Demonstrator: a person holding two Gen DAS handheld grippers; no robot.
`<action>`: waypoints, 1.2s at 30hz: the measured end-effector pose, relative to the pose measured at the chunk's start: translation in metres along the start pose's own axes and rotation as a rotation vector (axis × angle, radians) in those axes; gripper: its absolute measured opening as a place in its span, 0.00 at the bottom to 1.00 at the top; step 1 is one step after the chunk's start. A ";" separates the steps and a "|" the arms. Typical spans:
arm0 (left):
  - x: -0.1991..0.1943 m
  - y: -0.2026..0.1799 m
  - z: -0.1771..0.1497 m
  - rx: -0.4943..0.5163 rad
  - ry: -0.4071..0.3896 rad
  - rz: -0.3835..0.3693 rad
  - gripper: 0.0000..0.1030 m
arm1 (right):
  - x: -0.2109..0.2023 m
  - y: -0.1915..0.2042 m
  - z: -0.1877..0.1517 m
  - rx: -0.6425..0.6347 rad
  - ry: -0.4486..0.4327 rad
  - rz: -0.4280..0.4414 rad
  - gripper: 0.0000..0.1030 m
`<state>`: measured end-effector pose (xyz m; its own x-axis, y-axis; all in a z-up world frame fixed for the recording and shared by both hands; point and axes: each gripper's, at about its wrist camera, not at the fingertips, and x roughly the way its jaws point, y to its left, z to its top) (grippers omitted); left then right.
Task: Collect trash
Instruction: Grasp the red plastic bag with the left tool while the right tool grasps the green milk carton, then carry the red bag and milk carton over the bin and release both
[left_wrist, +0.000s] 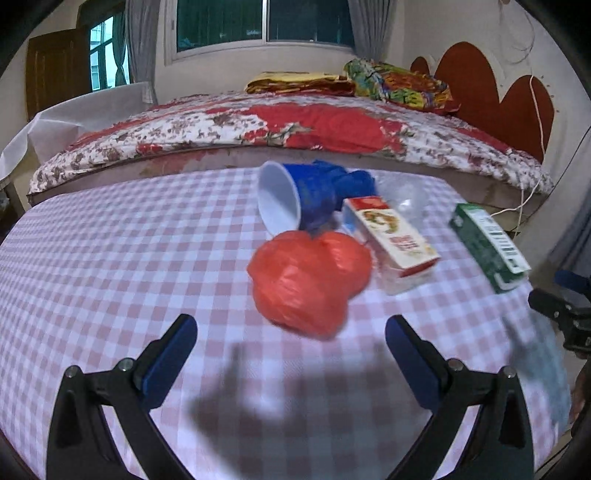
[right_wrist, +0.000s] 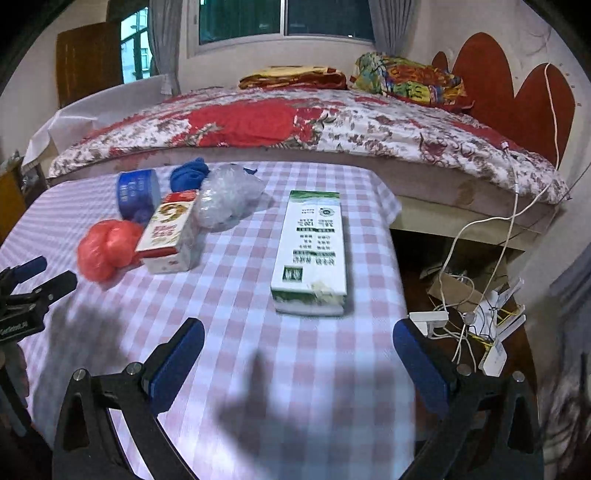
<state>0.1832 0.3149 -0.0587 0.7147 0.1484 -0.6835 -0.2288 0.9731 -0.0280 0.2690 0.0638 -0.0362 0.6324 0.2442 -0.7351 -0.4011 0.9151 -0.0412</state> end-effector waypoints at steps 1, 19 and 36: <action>0.003 0.001 0.001 0.004 0.007 -0.001 0.99 | 0.008 0.001 0.003 0.005 0.009 -0.011 1.00; 0.050 -0.007 0.018 0.077 0.100 -0.085 0.51 | 0.061 -0.020 0.022 0.090 0.100 0.040 0.56; -0.012 -0.027 0.000 0.062 0.005 -0.131 0.42 | -0.010 -0.024 -0.016 0.058 -0.016 0.042 0.54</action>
<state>0.1803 0.2866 -0.0497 0.7322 0.0183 -0.6808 -0.0920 0.9931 -0.0723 0.2611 0.0345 -0.0386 0.6266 0.2870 -0.7245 -0.3888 0.9209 0.0286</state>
